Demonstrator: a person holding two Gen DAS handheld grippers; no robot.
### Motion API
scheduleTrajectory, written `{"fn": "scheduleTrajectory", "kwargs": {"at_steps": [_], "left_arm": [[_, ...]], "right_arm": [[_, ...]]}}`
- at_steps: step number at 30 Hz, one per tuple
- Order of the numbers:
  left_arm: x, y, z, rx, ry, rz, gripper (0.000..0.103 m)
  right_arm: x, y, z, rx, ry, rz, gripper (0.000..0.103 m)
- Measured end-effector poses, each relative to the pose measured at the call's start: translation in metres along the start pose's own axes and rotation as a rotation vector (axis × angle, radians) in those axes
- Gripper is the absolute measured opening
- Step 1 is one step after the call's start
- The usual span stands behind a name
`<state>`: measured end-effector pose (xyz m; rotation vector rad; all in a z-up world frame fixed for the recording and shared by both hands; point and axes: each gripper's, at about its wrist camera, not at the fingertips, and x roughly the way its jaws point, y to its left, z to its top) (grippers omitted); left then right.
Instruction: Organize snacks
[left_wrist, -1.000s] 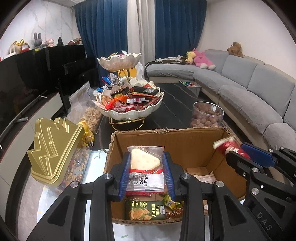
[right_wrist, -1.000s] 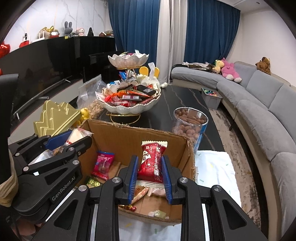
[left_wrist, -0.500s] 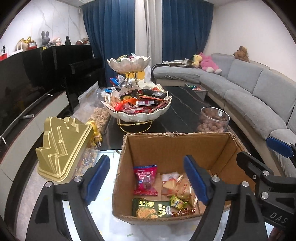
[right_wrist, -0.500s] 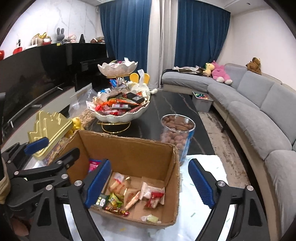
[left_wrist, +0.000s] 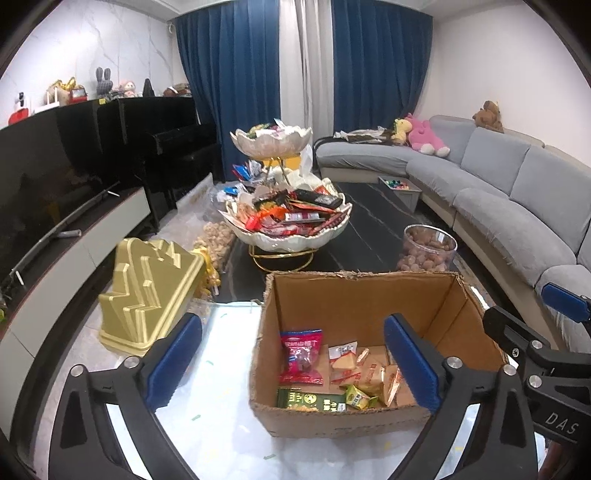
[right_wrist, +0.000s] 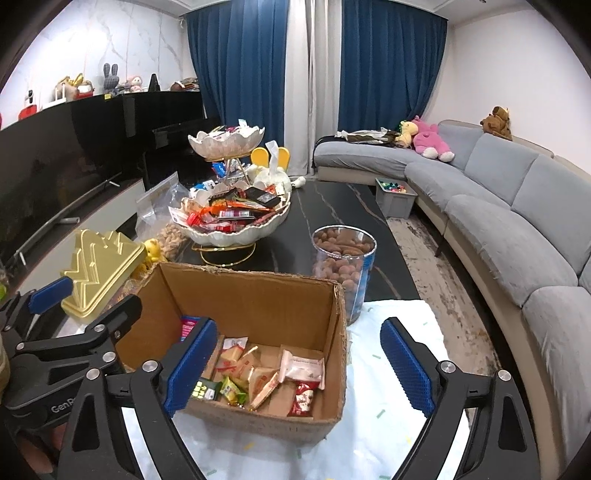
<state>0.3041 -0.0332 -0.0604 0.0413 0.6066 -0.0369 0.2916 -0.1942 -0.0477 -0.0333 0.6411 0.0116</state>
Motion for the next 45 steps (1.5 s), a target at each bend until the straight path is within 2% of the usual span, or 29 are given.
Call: {"fn": "scheduleTrajectory", "kwargs": {"at_steps": [11, 21, 33, 45], "left_arm": [[-0.048, 0.004, -0.006, 0.016, -0.025, 0.01, 0.103], [-0.087, 0.005, -0.023, 0.03, 0.0, 0.011, 0.103], [-0.131, 0.004, -0.044, 0.061, 0.013, 0.003, 0.103], [-0.17, 0.005, -0.075, 0.044, 0.076, 0.001, 0.103]], "right_arm": [[-0.046, 0.004, -0.008, -0.008, -0.028, 0.001, 0.093], [-0.091, 0.003, -0.021, -0.007, -0.036, -0.023, 0.093], [-0.133, -0.001, -0.044, 0.005, 0.002, -0.024, 0.093], [-0.166, -0.008, -0.079, 0.055, 0.078, -0.018, 0.093]]}}
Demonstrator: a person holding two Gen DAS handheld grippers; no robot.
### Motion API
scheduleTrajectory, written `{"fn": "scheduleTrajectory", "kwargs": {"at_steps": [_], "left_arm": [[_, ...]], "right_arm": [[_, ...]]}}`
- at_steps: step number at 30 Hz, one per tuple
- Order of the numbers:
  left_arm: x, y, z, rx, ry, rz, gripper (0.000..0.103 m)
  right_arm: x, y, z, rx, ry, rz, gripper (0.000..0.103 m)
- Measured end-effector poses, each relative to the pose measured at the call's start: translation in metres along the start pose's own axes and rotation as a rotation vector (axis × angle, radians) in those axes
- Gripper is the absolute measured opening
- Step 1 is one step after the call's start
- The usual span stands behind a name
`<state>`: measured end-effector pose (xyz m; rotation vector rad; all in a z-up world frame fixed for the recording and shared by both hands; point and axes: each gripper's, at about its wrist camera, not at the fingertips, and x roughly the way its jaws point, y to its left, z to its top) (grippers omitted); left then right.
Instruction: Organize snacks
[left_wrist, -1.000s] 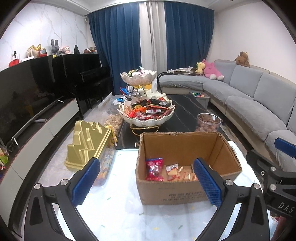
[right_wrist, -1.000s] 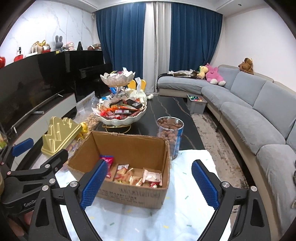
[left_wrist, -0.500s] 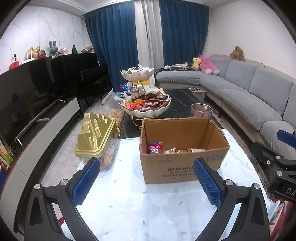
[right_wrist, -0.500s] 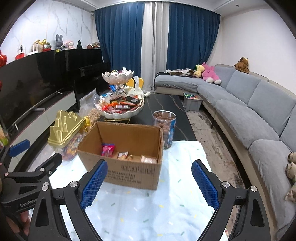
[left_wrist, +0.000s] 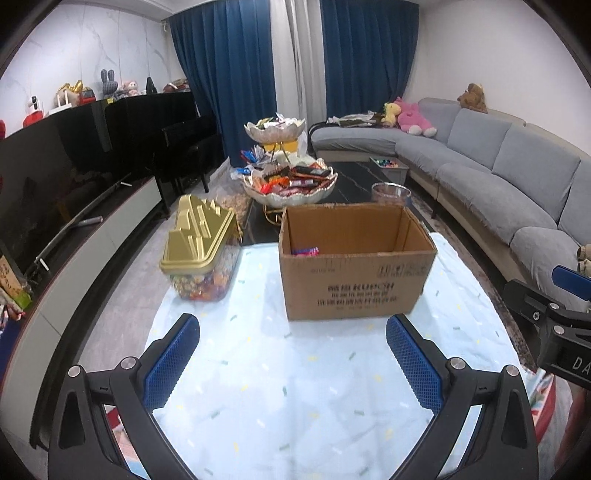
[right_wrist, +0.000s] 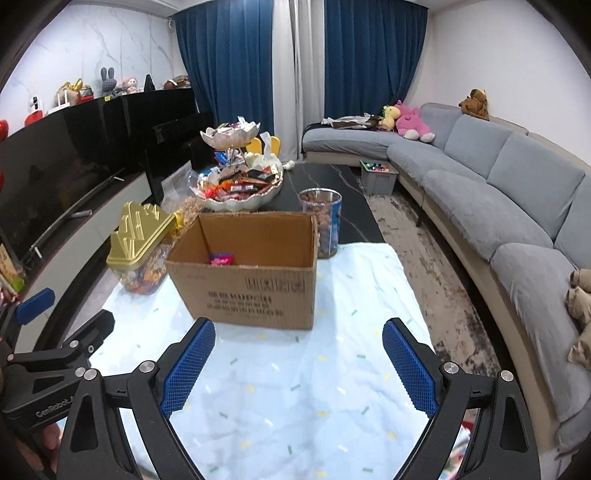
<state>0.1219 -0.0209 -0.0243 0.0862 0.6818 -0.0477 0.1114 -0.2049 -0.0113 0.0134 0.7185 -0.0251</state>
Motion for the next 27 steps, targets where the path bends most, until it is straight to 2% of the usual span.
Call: {"fn": "scheduleTrajectory", "kwargs": {"at_steps": [9, 22, 27], "left_arm": [[-0.041, -0.006, -0.022, 0.023, 0.013, -0.025, 0.103], [-0.082, 0.002, -0.053, -0.028, 0.075, -0.046, 0.103], [-0.097, 0.008, -0.057, -0.044, 0.054, -0.028, 0.103]], "right_arm": [[-0.038, -0.003, -0.025, 0.012, 0.045, 0.019, 0.093], [-0.084, 0.003, -0.042, -0.014, 0.061, 0.022, 0.093], [-0.096, 0.009, -0.049, -0.026, 0.068, 0.02, 0.093]]}}
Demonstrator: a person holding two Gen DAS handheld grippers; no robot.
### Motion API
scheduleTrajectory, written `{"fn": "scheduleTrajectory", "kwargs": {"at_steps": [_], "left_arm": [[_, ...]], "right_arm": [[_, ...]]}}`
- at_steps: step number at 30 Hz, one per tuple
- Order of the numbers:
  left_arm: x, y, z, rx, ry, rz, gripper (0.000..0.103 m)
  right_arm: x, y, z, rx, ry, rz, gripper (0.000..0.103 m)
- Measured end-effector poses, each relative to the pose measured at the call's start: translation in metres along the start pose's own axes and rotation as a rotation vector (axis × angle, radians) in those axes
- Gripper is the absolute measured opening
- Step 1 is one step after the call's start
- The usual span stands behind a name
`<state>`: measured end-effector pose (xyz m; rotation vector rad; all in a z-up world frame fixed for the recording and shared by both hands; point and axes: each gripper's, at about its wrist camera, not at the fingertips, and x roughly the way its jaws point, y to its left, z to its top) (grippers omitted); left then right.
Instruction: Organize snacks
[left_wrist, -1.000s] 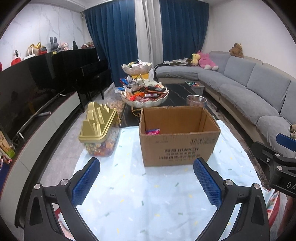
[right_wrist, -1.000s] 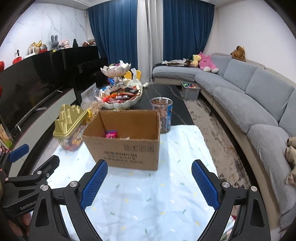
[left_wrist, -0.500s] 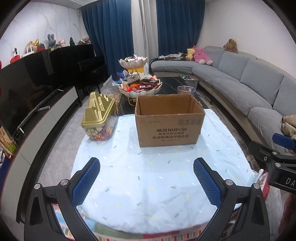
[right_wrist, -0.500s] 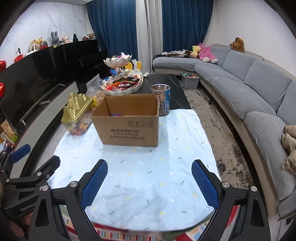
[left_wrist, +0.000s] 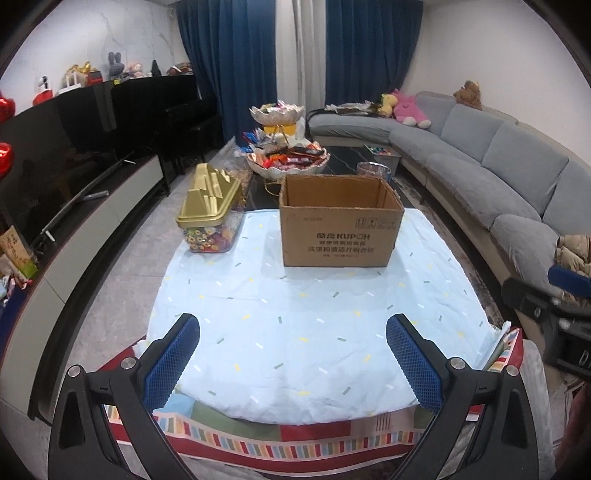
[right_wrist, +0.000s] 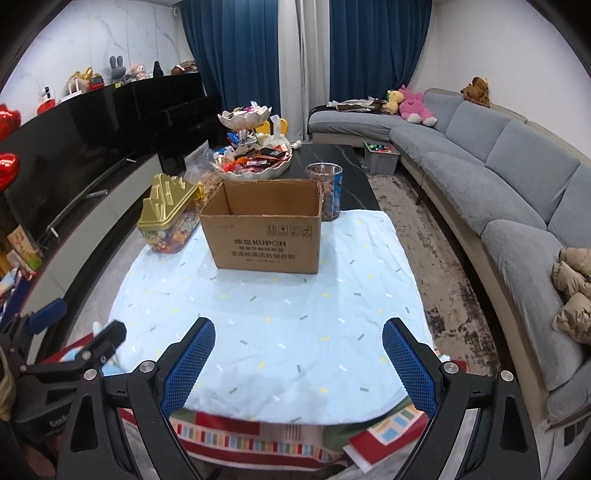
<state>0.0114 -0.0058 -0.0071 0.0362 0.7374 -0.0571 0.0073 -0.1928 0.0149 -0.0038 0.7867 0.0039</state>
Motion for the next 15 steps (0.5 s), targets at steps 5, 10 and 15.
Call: {"fn": "scheduleTrajectory", "kwargs": {"at_steps": [5, 10, 15], "left_arm": [[-0.011, 0.014, -0.01, -0.068, -0.006, 0.028, 0.103], [-0.021, 0.018, -0.014, -0.07, -0.04, 0.05, 0.103], [-0.025, 0.02, -0.013, -0.072, -0.057, 0.057, 0.103]], "right_arm": [[-0.014, 0.01, -0.007, -0.023, -0.031, -0.031, 0.093], [-0.019, 0.009, -0.007, -0.007, -0.04, -0.028, 0.093], [-0.022, 0.01, -0.008, -0.008, -0.049, -0.02, 0.093]]}}
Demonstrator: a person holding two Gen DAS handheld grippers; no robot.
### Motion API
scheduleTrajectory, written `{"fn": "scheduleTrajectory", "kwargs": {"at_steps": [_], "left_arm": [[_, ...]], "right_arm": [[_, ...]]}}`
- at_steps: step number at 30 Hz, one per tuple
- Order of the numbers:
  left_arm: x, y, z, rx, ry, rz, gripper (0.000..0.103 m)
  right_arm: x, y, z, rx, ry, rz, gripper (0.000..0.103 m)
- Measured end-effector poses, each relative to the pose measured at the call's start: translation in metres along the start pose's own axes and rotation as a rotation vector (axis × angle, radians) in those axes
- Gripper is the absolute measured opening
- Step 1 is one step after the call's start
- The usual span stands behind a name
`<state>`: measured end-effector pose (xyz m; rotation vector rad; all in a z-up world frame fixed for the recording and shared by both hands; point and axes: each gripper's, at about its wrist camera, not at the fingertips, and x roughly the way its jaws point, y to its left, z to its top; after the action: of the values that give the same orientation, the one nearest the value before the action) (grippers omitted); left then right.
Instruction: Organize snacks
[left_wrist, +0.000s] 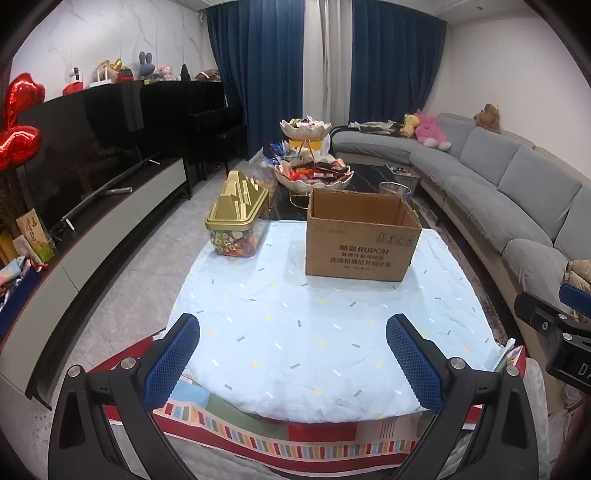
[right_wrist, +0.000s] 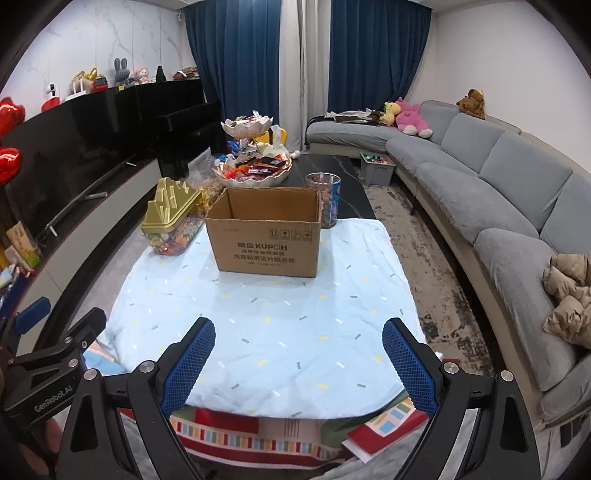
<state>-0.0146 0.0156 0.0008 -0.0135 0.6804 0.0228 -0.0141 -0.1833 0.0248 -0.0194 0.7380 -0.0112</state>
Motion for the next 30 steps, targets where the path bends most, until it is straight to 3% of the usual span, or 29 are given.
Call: {"fn": "scheduleTrajectory", "kwargs": {"at_steps": [30], "left_arm": [[-0.0008, -0.0007, -0.0002, 0.005, -0.001, -0.001, 0.103]], "right_arm": [[-0.0013, -0.0026, -0.0004, 0.012, -0.003, -0.004, 0.093]]}}
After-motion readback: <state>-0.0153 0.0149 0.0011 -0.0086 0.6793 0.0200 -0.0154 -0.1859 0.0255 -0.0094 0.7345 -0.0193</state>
